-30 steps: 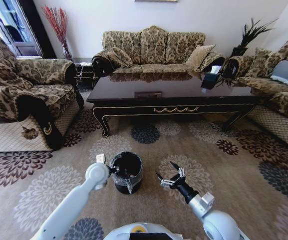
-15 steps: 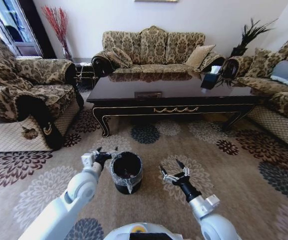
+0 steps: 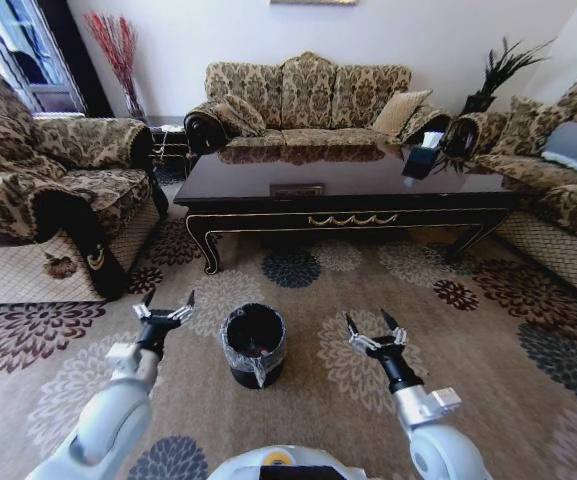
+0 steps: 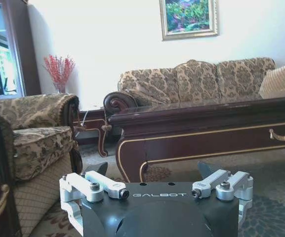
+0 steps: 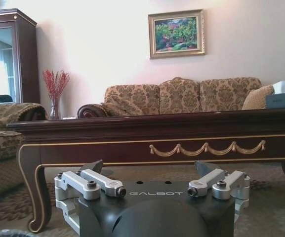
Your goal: Move to the front of the table and pick up the trash from the floor, then place it into the trash bin.
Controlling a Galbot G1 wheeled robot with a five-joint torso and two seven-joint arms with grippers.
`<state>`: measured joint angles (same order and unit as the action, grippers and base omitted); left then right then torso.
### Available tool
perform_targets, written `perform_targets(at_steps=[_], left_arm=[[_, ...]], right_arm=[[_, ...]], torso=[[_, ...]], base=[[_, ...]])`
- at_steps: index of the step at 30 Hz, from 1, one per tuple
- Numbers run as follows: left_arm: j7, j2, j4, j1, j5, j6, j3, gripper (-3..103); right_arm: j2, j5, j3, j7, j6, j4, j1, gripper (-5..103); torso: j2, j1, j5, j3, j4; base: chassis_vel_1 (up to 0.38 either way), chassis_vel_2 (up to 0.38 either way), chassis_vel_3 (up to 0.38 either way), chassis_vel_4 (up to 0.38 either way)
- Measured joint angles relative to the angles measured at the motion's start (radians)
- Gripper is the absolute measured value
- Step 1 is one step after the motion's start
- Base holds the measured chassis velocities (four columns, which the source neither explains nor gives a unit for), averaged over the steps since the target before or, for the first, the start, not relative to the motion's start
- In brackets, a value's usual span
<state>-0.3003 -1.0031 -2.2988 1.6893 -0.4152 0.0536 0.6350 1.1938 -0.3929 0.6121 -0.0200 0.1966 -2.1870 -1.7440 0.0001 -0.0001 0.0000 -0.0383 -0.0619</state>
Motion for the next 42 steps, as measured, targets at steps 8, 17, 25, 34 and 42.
perform_targets(at_steps=[8,17,25,34,42], left_arm=[[0.061,-0.053,-0.028,0.204,0.029,-0.133,0.109,100],[0.09,-0.103,0.002,0.309,0.05,-0.258,0.174,100],[0.087,-0.094,0.001,0.319,0.059,-0.282,0.168,100],[0.082,-0.09,0.0,0.335,0.071,-0.302,0.165,100],[0.079,-0.089,0.002,0.334,0.071,-0.302,0.163,100]], right_arm=[[0.002,0.026,0.085,-0.011,0.043,0.018,-0.021,100],[-0.016,0.026,0.13,-0.044,0.079,0.04,-0.029,100],[-0.029,0.01,0.164,-0.058,0.09,0.06,-0.033,100],[-0.038,0.005,0.164,-0.073,0.089,0.052,-0.032,100],[-0.038,0.004,0.162,-0.074,0.087,0.05,-0.032,100]], torso=[[0.0,0.0,0.0001,0.0,-0.0001],[0.0,0.0,0.0,0.0,-0.0001],[0.0,0.0,0.0,0.0,-0.0003],[0.0,0.0,0.0001,0.0,-0.0001],[0.0,0.0,0.0,0.0,-0.0001]], base=[[0.0,0.0,0.0,0.0],[0.0,0.0,0.0,0.0],[0.0,0.0,0.0,0.0],[0.0,0.0,0.0,0.0],[0.0,0.0,0.0,0.0]])
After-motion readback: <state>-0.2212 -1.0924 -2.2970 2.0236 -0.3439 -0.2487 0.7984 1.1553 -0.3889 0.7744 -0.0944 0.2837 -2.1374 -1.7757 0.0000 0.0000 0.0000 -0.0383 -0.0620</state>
